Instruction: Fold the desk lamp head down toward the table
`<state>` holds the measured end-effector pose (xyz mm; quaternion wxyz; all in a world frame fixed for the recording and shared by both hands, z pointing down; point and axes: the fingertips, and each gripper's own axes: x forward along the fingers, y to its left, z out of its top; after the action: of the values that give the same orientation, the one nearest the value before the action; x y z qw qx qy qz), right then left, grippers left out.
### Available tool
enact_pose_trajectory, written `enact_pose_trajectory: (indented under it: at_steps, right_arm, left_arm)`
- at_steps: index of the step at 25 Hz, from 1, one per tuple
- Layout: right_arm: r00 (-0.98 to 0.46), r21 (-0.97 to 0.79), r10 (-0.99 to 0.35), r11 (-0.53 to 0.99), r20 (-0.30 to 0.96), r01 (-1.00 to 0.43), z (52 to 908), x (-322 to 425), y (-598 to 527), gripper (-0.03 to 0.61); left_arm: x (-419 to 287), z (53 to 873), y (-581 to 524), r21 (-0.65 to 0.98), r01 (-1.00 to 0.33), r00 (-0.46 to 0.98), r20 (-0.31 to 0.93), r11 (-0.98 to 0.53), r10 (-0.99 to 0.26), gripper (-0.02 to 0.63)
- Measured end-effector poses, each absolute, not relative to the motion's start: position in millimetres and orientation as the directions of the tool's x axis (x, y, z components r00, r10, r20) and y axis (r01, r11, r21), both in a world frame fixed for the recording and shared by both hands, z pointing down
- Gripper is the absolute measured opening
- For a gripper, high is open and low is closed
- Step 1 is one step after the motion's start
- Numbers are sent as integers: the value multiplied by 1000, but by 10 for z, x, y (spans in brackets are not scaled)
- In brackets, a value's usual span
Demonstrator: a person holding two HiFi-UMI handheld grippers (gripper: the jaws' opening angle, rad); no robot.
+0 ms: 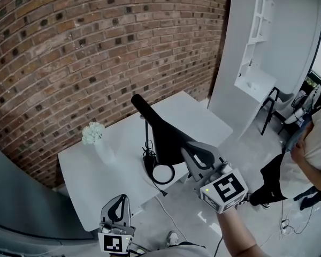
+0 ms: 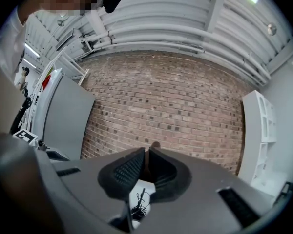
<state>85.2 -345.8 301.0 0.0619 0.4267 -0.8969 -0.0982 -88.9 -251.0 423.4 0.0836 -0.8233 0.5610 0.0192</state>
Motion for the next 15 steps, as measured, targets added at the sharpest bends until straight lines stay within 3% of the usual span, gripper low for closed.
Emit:
enact_pose_trajectory:
  at_steps: [15]
  right_arm:
    - [-637,183,-761,648,118,-740,3546,865,-3479,20]
  left_arm:
    - [-824,4270,-2537,-132,-926,368,-112,-354,-923,12]
